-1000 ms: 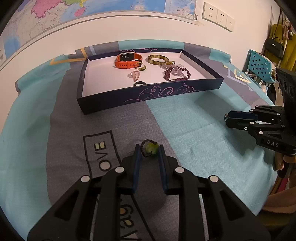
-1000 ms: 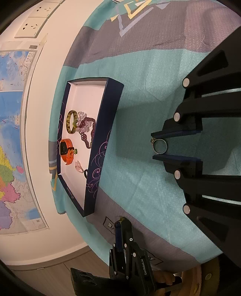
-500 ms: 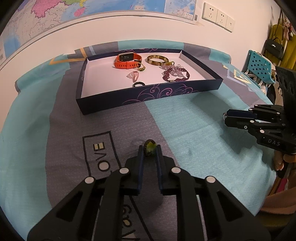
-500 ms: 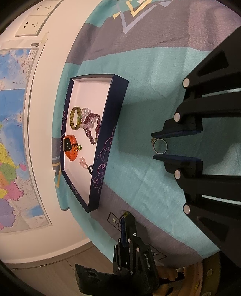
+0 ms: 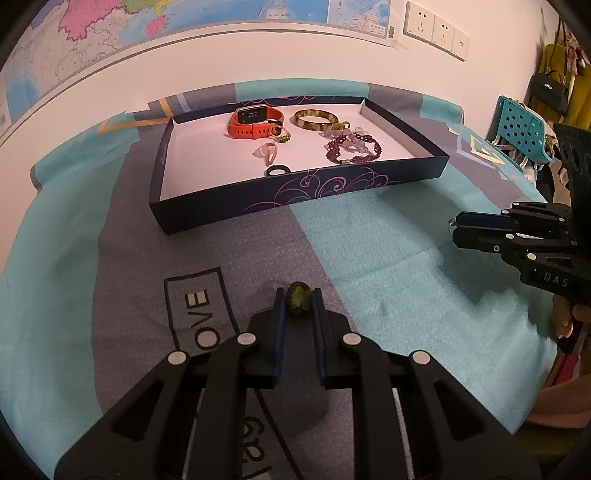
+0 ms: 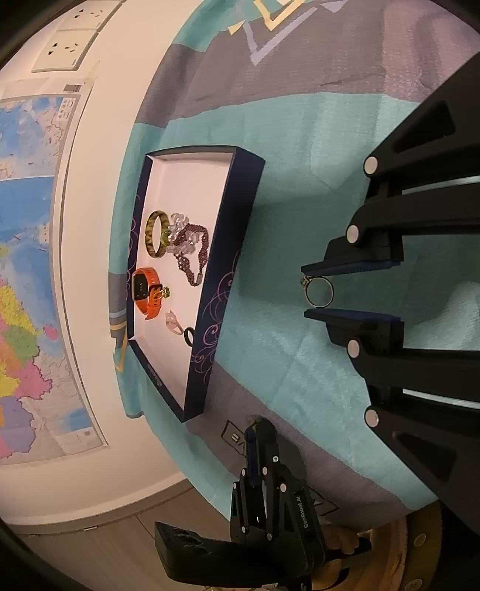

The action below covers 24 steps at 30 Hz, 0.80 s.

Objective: Organize jewelry
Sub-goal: 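Carry the green-stone ring with the left tool while the right tool carries the silver ring toward the box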

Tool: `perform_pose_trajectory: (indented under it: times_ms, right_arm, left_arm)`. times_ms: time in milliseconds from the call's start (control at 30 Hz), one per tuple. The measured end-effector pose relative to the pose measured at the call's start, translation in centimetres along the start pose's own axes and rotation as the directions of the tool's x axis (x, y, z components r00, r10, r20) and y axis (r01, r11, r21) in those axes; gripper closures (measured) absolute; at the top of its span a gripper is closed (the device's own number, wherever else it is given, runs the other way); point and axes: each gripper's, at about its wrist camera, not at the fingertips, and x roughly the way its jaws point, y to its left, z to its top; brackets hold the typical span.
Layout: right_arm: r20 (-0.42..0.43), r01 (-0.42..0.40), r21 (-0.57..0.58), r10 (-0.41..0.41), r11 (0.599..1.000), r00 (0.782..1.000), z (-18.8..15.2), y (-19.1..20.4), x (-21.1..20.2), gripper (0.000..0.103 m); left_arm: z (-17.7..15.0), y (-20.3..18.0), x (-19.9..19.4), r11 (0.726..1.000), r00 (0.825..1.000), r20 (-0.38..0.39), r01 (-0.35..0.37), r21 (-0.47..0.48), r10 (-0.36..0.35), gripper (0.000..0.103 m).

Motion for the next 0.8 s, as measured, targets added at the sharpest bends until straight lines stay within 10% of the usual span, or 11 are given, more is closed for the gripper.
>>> perform_pose_trajectory:
  times_ms: [800]
  right_arm:
    - [0.042, -0.016, -0.018, 0.017, 1.0, 0.999, 1.7, 0.4, -0.5, 0.087]
  left_arm:
    - [2.1, -0.3, -1.8, 0.999, 0.997, 0.071, 0.045, -0.006, -0.044, 0.089]
